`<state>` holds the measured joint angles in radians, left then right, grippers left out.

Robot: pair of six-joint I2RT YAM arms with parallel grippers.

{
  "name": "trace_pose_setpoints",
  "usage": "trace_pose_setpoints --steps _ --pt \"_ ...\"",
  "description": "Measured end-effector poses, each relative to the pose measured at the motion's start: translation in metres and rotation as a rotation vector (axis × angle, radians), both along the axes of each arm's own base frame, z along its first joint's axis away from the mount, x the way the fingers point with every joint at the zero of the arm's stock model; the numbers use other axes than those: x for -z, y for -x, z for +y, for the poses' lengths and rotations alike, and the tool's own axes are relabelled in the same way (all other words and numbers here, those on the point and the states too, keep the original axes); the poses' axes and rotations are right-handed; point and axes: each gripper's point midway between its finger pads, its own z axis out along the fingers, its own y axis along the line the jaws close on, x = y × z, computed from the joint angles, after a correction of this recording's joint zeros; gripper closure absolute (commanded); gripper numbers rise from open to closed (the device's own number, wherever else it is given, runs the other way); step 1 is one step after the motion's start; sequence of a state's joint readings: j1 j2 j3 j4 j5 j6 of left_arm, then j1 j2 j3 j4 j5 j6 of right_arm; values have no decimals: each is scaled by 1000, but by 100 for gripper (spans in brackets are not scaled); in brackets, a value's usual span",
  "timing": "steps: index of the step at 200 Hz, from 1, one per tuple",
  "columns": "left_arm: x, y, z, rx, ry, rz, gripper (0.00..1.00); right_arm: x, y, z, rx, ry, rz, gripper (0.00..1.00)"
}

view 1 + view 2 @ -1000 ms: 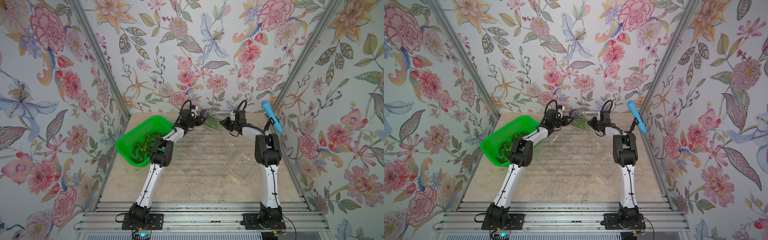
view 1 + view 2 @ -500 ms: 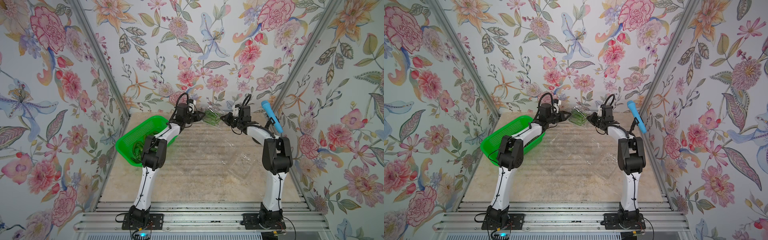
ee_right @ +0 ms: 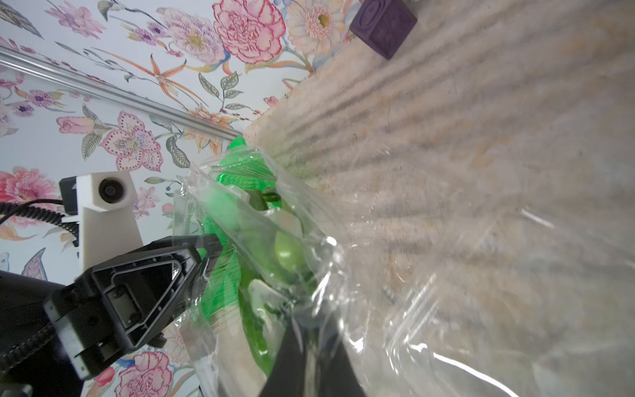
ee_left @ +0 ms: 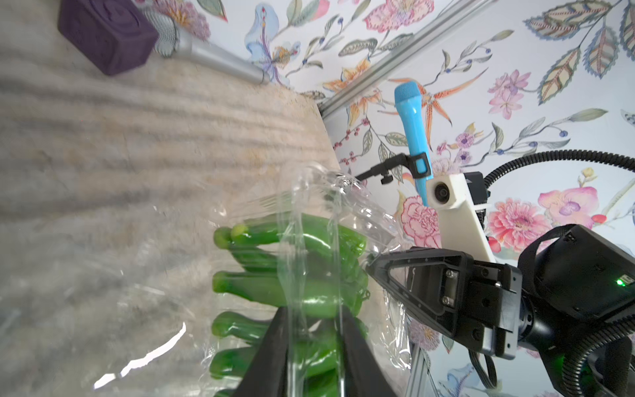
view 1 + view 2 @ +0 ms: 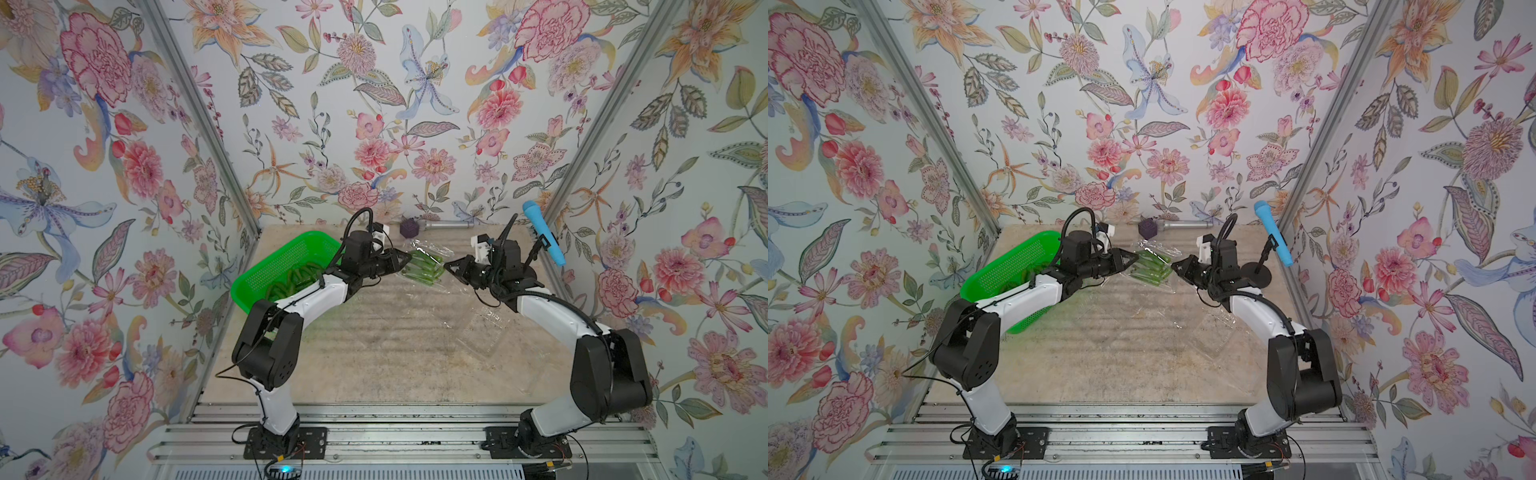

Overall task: Take small green peppers out of containers
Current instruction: Place the packing box at the center of the board.

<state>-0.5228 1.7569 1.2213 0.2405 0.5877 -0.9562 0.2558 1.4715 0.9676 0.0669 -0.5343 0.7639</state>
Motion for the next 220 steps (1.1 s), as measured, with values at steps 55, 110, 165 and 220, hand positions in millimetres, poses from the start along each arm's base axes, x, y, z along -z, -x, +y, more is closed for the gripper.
trace_pose_setpoints --steps 55,110,165,220 --pt "19 105 -16 -3 -70 39 74 34 101 -20 -15 21 79 95" --pt "73 182 -22 -10 -172 121 74 79 172 -26 -62 57 208 95" --pt "108 223 -6 -48 -223 179 72 111 205 -17 -143 104 295 94" --pt "137 239 14 -87 -221 226 68 122 213 -8 -191 120 336 93"
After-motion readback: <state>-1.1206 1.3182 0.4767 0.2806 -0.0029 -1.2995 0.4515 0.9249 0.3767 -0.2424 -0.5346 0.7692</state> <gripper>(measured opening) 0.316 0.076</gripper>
